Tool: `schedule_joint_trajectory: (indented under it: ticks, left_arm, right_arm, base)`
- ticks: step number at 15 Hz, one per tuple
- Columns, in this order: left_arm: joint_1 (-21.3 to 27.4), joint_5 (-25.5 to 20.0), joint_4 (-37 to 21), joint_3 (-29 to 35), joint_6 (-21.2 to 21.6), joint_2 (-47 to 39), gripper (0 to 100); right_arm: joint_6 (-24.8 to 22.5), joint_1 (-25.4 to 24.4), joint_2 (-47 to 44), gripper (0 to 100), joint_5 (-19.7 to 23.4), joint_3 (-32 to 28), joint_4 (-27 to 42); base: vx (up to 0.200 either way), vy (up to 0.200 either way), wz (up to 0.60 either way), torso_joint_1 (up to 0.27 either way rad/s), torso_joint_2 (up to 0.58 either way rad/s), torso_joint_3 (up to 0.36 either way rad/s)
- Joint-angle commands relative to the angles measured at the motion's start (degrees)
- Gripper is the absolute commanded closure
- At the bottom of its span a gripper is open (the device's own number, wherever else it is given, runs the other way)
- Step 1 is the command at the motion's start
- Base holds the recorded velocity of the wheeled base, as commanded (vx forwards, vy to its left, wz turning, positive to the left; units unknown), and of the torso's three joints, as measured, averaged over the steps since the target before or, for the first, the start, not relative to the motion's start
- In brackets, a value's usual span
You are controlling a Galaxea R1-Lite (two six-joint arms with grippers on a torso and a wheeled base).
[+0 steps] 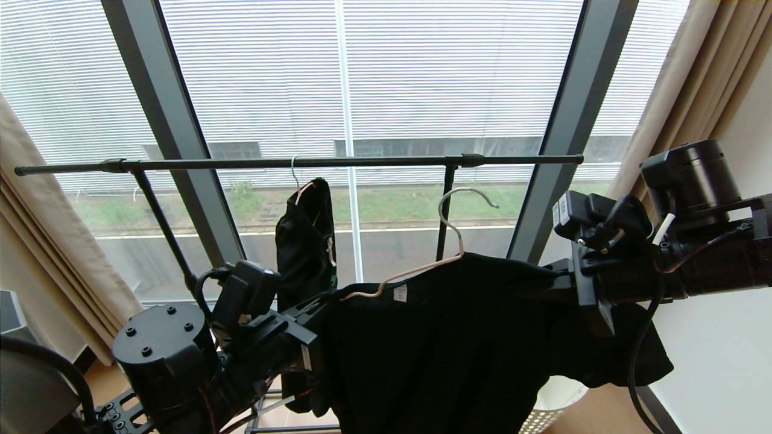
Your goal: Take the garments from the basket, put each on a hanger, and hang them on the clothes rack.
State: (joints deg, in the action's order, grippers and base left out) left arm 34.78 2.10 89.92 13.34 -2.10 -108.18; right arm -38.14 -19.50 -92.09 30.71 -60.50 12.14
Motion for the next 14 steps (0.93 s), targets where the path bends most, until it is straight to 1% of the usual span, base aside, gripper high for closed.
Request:
schedule_joint_trajectory:
  ticks: [1,3,5,8,10,13,14]
  left_arm:
    - [-0.24,0.01,0.08,0.02,0.60,0.43,100]
    - [0.02,0.10,0.08,-0.07,0.78,0.95,100]
    - [0.64,0.10,0.08,-0.24,1.22,1.66,100]
    - [0.46,0.10,0.08,-0.24,1.31,1.57,100]
    - [-0.94,0.01,0.08,-0.24,1.39,1.57,100]
    - [-0.85,-0.08,0.08,-0.33,1.39,1.66,100]
    - [-0.06,-0.08,0.08,-0.50,1.39,1.74,100]
  right_arm:
    - [0.00,-0.36,-0.90,100,1.81,1.18,-0.28]
    - [1.05,-1.76,-2.13,100,1.81,1.18,-1.16]
    - [2.28,-2.03,-3.71,100,2.25,1.97,-3.62]
    - [2.02,-3.26,-4.59,100,5.24,3.64,-4.23]
    - [2.02,-2.91,-3.27,100,5.85,5.22,-4.41]
    - [2.02,-2.73,-2.48,100,6.47,6.27,-4.50]
    - [2.02,-3.26,-3.45,100,6.56,6.19,-4.50]
  base:
    - [0.000,0.000,0.00,0.000,0.00,0.000]
    - [0.000,0.000,0.00,0.000,0.00,0.000]
    - [0.000,0.000,0.00,0.000,0.00,0.000]
    - [0.000,0.000,0.00,0.000,0.00,0.000]
    - [0.000,0.000,0.00,0.000,0.00,0.000]
    - [0.000,0.000,0.00,0.000,0.00,0.000]
    - [0.000,0.000,0.00,0.000,0.00,0.000]
